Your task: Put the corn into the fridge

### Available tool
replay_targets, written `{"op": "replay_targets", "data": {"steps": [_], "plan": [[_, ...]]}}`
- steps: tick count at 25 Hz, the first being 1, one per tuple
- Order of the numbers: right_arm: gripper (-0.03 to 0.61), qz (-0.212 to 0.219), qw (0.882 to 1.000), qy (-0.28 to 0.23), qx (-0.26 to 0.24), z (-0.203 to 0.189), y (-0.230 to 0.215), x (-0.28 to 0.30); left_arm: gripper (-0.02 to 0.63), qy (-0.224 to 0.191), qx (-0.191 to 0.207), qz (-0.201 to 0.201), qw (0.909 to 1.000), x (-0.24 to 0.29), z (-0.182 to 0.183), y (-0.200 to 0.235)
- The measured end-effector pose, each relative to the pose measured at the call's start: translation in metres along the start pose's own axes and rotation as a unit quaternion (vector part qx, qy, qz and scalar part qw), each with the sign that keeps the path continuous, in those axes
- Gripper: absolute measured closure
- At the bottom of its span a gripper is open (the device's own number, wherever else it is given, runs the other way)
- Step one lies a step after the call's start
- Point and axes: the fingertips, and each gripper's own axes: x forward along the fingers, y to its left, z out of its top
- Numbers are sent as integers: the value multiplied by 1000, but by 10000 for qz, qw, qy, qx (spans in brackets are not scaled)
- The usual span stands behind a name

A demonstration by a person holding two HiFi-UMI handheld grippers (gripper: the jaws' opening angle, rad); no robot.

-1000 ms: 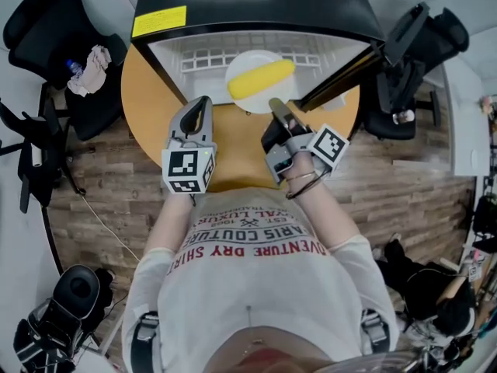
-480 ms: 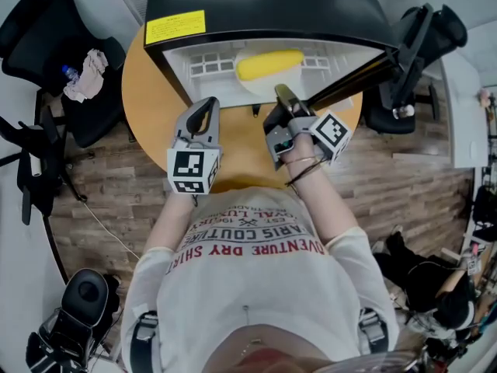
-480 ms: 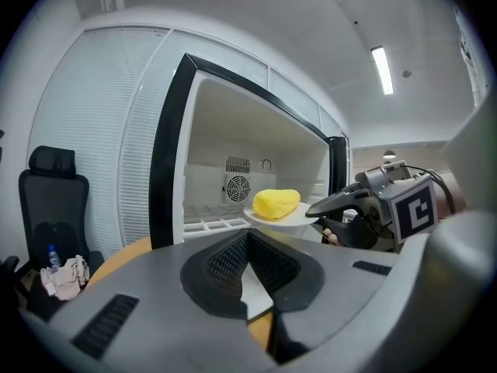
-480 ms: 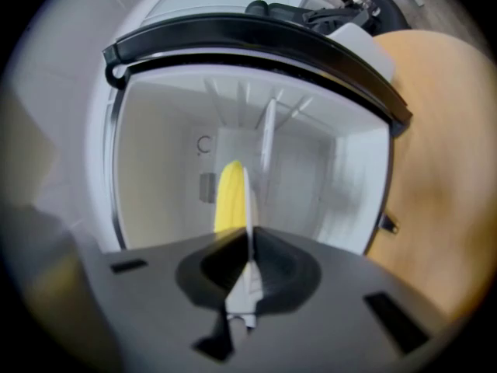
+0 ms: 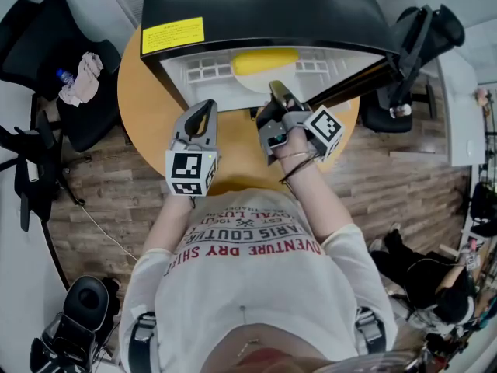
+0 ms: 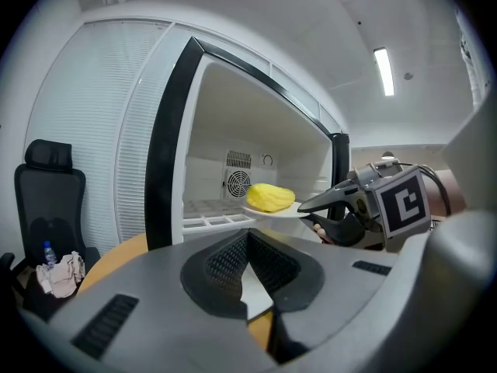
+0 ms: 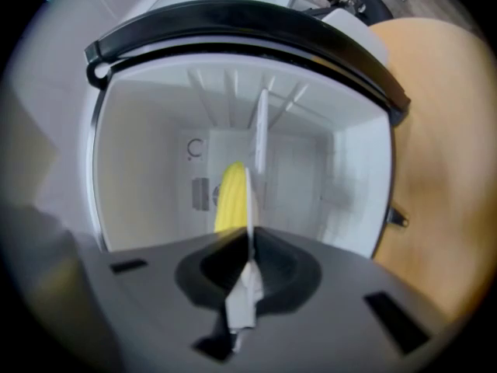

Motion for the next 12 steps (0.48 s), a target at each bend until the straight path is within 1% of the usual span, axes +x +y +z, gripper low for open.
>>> {"op": "replay_targets", "data": {"steps": [12], "plan": [[537,-61,9999,0,-81,-1,6,10,588,65,-42,73,9999,-7,-6,-3]]}}
